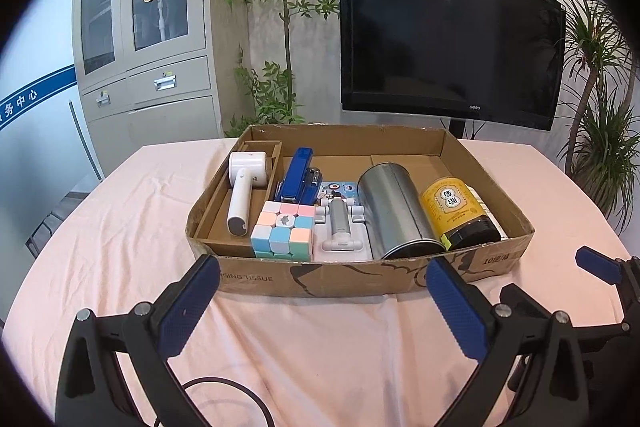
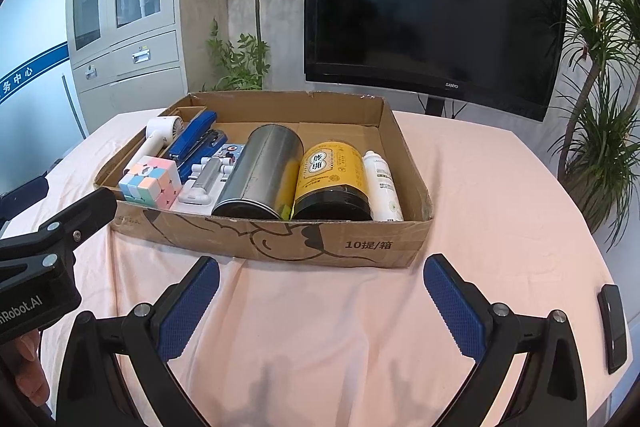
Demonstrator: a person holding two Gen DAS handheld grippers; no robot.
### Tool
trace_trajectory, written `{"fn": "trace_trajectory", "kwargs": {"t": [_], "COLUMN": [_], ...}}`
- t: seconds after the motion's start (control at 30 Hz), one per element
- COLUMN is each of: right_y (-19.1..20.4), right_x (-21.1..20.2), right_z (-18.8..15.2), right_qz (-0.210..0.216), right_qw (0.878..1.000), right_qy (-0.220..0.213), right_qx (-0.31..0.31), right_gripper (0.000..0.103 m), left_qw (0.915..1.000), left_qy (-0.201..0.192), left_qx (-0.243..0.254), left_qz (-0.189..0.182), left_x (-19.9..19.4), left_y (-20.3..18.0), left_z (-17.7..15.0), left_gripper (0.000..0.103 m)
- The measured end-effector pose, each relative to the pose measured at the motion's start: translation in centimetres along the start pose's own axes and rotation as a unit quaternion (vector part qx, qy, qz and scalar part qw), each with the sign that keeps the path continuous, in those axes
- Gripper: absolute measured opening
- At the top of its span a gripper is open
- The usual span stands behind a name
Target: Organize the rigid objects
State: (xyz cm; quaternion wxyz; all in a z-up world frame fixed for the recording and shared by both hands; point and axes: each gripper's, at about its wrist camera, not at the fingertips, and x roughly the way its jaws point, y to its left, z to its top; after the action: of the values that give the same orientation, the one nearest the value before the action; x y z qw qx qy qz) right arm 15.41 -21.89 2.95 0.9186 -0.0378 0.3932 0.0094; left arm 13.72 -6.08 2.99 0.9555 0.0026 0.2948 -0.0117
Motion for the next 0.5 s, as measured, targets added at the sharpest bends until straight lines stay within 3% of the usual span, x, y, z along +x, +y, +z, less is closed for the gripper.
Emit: {"fn": "trace_trajectory", "kwargs": {"t": [0.5], "right_y": [-0.1], "right_x": [0.7], "right_z": [-0.1], "right_qz": [-0.001], "right_qw": [1.0], "right_qy": [0.003], "right_qx": [0.002], "right_gripper": [0.103], "left_qw": [0.9999], "left_qy": [0.008], "left_qx": [-0.006], "left_qz": [0.004], "left_x": [1.5], "left_y": [0.4], "left_z": [-0.2], "left_gripper": [0.102]}}
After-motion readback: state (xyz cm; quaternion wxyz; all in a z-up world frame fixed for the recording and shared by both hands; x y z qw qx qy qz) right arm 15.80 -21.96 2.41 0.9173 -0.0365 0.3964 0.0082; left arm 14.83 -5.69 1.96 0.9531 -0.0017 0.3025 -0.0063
